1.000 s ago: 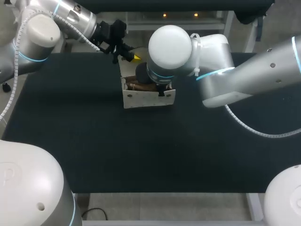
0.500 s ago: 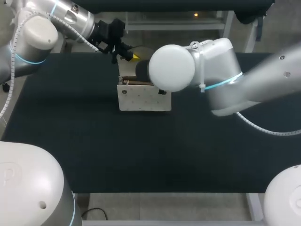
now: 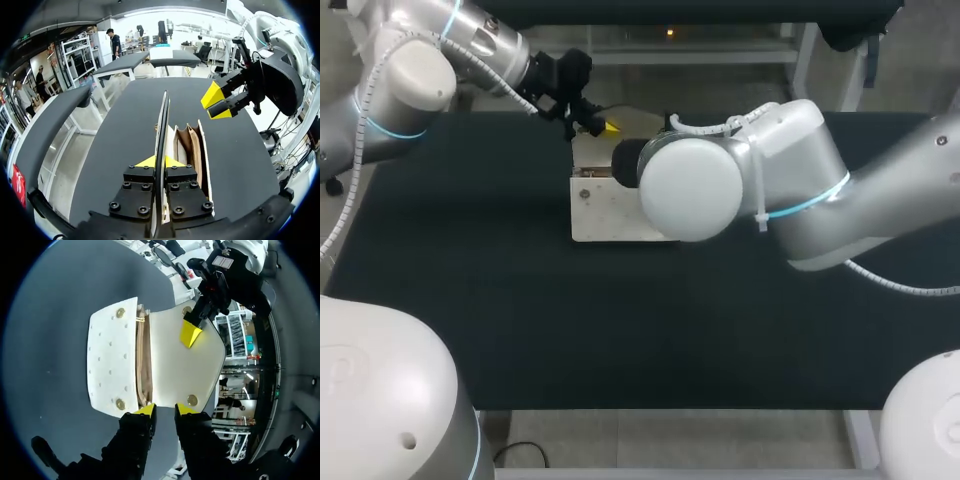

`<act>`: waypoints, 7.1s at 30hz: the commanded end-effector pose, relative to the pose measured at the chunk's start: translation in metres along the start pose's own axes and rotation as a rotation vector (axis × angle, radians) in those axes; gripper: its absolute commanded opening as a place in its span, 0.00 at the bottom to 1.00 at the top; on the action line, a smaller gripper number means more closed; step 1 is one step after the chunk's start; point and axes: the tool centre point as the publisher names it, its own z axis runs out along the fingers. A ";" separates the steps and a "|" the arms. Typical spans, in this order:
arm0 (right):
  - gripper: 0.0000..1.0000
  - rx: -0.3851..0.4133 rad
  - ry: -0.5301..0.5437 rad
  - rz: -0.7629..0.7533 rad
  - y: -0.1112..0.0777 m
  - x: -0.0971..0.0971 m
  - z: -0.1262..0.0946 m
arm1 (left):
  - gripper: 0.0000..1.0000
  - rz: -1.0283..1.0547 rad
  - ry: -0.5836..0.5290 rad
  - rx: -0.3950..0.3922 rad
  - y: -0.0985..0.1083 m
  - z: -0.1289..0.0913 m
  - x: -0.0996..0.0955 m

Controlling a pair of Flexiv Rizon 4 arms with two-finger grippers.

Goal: Pick up the bag, open it, inspect its contents, close it, and place it on the opposite side

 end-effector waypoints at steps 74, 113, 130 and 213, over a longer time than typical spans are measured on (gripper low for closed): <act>0.71 -0.048 0.051 0.091 0.021 0.119 0.028 | 0.00 0.344 -0.189 -0.003 0.071 0.049 -0.028; 0.16 -0.080 0.071 0.093 0.028 0.115 0.058 | 0.00 0.345 -0.106 -0.003 0.074 0.055 -0.013; 0.27 -0.084 0.074 0.067 0.032 0.119 0.057 | 0.00 0.349 -0.091 -0.009 0.074 0.052 -0.009; 0.00 -0.046 0.021 0.075 0.033 0.110 0.048 | 0.30 0.582 -0.265 0.030 0.071 0.033 0.012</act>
